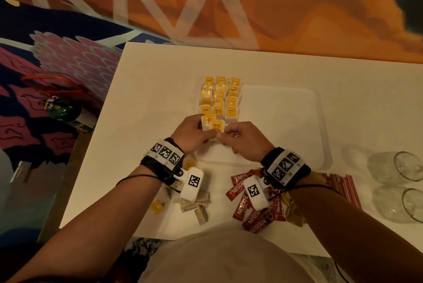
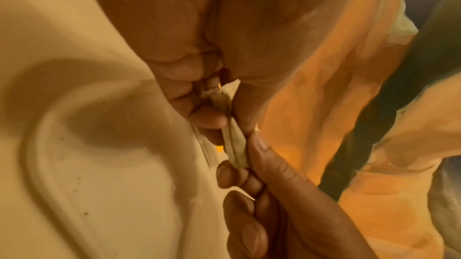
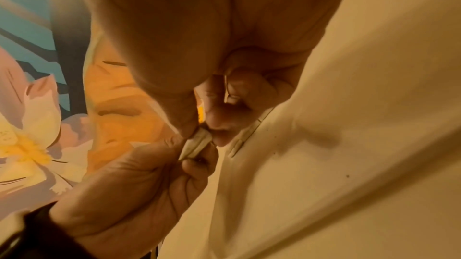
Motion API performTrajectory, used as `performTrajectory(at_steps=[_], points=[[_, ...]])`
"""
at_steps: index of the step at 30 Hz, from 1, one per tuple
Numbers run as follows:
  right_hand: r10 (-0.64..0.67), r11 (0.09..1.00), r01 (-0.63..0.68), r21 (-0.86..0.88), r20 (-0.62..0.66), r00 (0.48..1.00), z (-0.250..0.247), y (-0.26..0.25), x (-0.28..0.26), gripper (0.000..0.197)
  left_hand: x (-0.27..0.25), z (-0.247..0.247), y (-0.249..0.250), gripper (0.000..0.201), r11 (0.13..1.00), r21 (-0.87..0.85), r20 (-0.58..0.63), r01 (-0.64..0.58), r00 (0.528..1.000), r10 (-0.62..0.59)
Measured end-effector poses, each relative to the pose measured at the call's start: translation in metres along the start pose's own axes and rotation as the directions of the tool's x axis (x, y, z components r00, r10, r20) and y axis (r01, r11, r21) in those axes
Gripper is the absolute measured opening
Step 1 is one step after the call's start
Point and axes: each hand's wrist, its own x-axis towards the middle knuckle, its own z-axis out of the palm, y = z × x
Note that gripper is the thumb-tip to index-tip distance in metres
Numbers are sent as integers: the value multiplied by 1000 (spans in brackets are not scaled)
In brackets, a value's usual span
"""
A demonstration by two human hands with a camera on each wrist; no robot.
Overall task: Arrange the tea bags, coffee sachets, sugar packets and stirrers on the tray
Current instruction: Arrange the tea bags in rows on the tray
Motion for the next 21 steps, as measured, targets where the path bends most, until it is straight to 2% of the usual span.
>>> performTrajectory(at_steps=[6, 10, 14, 19, 21], points=[[27, 999, -26, 22, -25, 999, 4, 5, -1, 19, -2, -3, -7, 21, 997, -80, -22, 16, 1000, -18], [30, 999, -29, 12, -51, 998, 7, 12, 1, 13, -2, -10, -10, 20, 984, -165, -48, 68, 996, -77], [41, 998, -45, -39, -103, 994, 8, 18, 9, 23, -4, -22, -15, 24, 969, -224, -85, 101, 989, -123], [66, 996, -74, -46, -159, 985, 15, 10, 23, 24, -7, -38, -23, 21, 975, -188, -174, 122, 972, -155], [70, 994, -83, -69, -173, 982, 19, 5, 31, 34, -6, -45, -28, 20, 974, -176, -207, 144, 962, -180]])
